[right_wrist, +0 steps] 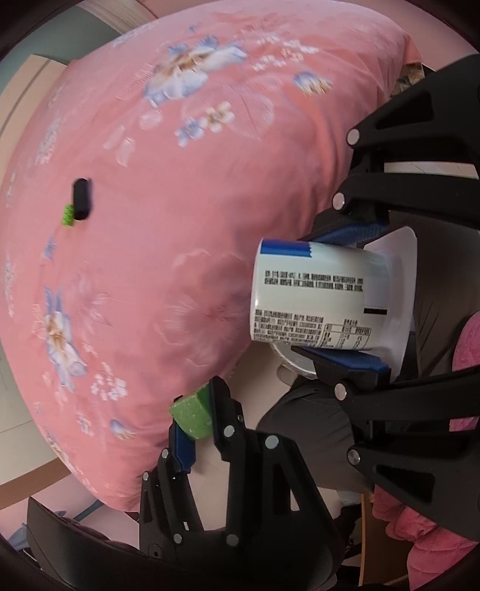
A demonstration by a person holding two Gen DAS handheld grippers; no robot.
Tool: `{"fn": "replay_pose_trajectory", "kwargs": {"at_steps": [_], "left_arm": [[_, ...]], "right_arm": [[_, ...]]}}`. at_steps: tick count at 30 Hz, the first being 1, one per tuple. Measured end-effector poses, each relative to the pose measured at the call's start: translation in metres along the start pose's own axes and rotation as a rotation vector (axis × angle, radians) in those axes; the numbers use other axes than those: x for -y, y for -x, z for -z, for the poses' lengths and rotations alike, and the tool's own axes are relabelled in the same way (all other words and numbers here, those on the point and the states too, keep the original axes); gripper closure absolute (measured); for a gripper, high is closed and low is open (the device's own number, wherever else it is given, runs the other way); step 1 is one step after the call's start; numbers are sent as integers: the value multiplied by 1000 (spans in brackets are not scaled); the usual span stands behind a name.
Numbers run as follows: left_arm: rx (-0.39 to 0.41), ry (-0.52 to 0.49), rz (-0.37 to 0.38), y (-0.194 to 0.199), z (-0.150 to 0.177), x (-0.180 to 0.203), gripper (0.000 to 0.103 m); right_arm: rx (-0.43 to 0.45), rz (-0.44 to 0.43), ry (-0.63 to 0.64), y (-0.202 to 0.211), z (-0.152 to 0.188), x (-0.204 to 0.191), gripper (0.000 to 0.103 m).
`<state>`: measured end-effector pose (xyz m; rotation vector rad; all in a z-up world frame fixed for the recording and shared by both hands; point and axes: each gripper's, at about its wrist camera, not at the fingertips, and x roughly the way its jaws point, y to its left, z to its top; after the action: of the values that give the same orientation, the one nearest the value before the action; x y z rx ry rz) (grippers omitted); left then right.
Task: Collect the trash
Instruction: 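Carry the green block and clear cup with both tools over the trash bin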
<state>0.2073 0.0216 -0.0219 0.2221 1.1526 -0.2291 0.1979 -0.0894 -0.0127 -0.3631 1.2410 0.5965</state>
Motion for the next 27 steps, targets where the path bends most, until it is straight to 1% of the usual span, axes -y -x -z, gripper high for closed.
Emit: {"fn": "replay_pose_trajectory", "kwargs": {"at_steps": [3,14,24,27], "left_arm": [[-33,0,14,-19,9,4,71],[-146,21,75,-85,41,15,71],[-238,58,125,-141,72,18,71],[-268,76,144,-158,83,19,71]], "right_arm": [[-17,0,-4,-15,7,0,54],[-102,-40,-43,-79,29,4,54],[-180,-96,-97,-145,56,4,54],[-201,-115,-119,-163,59,3,54]]}}
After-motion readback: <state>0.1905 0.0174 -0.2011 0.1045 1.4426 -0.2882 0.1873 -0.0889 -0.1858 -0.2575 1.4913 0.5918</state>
